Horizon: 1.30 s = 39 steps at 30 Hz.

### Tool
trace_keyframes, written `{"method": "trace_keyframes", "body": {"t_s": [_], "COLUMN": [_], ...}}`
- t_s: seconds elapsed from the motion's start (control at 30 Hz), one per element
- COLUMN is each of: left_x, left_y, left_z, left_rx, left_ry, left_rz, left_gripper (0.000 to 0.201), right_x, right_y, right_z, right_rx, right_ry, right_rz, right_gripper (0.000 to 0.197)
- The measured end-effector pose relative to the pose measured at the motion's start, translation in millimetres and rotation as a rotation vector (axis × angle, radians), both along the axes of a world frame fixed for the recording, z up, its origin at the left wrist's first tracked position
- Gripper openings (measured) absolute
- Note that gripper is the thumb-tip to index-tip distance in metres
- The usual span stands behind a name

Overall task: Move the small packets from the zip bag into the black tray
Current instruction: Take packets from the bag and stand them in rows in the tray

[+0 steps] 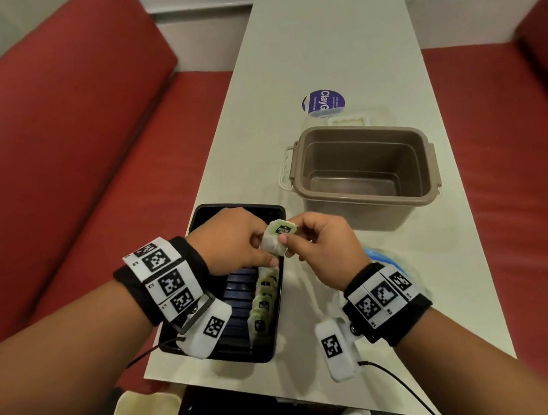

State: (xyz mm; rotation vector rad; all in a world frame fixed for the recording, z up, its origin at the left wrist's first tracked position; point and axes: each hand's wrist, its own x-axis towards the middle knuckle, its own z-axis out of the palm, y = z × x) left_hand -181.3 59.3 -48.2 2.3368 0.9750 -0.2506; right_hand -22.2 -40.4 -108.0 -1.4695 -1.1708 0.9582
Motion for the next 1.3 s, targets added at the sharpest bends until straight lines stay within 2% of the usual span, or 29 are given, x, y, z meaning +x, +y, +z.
{"method": "trace_keyframes", "body": {"t_s": [0.2, 0.3, 0.4, 0.47, 0.53, 0.63, 0.73, 0.83, 0.97, 1.17, 1.3], "left_x": [-13, -14, -15, -14, -10, -4, -1, 1, 3, 11, 9], "left_y": [1, 3, 12, 21, 27, 30, 34, 35, 39, 34, 31], "left_z": [4, 0, -7, -14, -24, -47, -71, -84, -95, -104, -97], "left_rx": [-0.06, -0.034, 0.088, 0.148, 0.168, 0.171, 0.164, 0.146, 0.105, 0.065, 0.099], "left_ry": [-0.09, -0.065, 0.033, 0.11, 0.236, 0.409, 0.479, 0.518, 0.466, 0.351, 0.372], "left_rz": [0.21, 0.255, 0.353, 0.433, 0.43, 0.389, 0.433, 0.491, 0.557, 0.6, 0.571], "left_gripper": [0.015, 0.011, 0.009, 0.013, 0.018, 0.023, 0.016, 0.017, 0.013, 0.036, 0.023], "right_x": [-4, -4, -4, -4, -8, -15, -18, -18, -18, -21, -19], "right_y": [12, 15, 15, 12, 8, 4, 5, 5, 3, 3, 1], "right_z": [-1, -6, -12, -12, -11, -11, -15, -17, -16, -18, -14], "right_rx": [-0.029, -0.068, -0.16, -0.235, -0.311, -0.36, -0.361, -0.364, -0.353, -0.344, -0.352], "right_ry": [-0.104, -0.155, -0.226, -0.286, -0.329, -0.284, -0.245, -0.215, -0.188, -0.181, -0.198], "right_rz": [-0.012, -0.024, -0.048, 0.004, 0.07, 0.094, 0.08, 0.081, 0.09, 0.081, 0.08], "right_gripper": [0.009, 0.003, 0.017, 0.027, 0.039, 0.054, 0.074, 0.077, 0.074, 0.072, 0.073]}}
